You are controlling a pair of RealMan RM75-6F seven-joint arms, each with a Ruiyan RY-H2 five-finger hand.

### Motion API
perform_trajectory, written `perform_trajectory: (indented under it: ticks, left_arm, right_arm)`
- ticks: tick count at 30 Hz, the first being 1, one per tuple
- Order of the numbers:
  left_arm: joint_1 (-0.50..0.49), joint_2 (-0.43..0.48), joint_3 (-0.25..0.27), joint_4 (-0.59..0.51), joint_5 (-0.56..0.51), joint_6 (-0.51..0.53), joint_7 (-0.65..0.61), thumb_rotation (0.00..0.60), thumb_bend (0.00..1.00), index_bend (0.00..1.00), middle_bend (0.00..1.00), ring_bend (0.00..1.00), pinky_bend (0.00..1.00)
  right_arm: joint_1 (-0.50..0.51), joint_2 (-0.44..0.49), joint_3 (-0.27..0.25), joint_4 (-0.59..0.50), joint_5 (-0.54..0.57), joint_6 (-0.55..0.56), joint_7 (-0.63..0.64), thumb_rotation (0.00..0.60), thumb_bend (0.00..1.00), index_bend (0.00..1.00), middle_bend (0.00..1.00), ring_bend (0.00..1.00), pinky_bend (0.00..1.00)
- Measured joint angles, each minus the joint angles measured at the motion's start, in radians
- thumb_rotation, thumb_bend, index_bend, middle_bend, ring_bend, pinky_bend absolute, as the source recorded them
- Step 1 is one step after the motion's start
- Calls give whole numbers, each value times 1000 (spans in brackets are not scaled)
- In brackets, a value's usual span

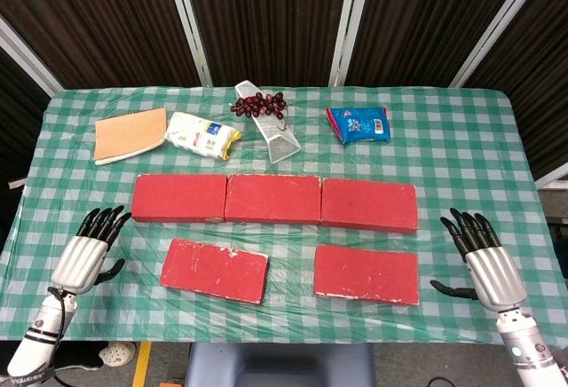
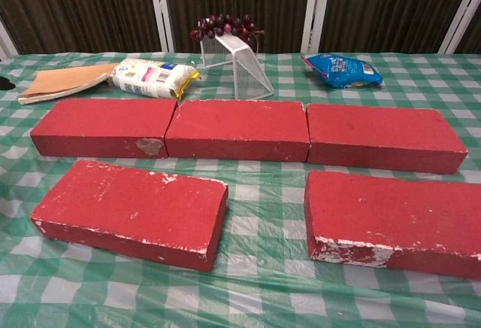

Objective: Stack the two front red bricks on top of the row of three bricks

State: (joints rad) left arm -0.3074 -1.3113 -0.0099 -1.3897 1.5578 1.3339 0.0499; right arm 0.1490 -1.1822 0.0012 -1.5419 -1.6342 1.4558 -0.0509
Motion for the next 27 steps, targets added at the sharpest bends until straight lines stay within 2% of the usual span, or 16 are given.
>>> perform_trajectory:
  ticks: [6, 11, 15, 20, 27]
  left_arm:
    - [-5, 6, 13, -14, 18, -10, -26, 600, 313, 0, 0, 0, 53]
    - [-30, 24, 43, -36, 69, -42, -131, 600, 290, 0, 0, 0, 48]
    - [-83, 54, 79, -84, 142, -112, -209, 600, 279, 0, 0, 0, 37]
    - [-158, 81, 112, -183, 202, -210, -221, 600, 274, 0, 0, 0, 28]
    - [-241, 59, 108, -243, 197, -332, -185, 600, 273, 0, 0, 0, 17]
  right_arm:
    - [-1, 5, -9, -7, -13, 0, 6, 494, 119, 0, 0, 0, 0]
    - [-2, 12, -26, -13, -40, 0, 13, 495, 119, 0, 0, 0, 0]
    - [-4, 23, -36, -17, -63, 11, 32, 495, 120, 0, 0, 0, 0]
    - [-12, 41, -47, -20, -92, 43, 72, 497, 120, 0, 0, 0, 0]
    - [-19, 64, -61, -17, -124, 70, 131, 497, 119, 0, 0, 0, 0]
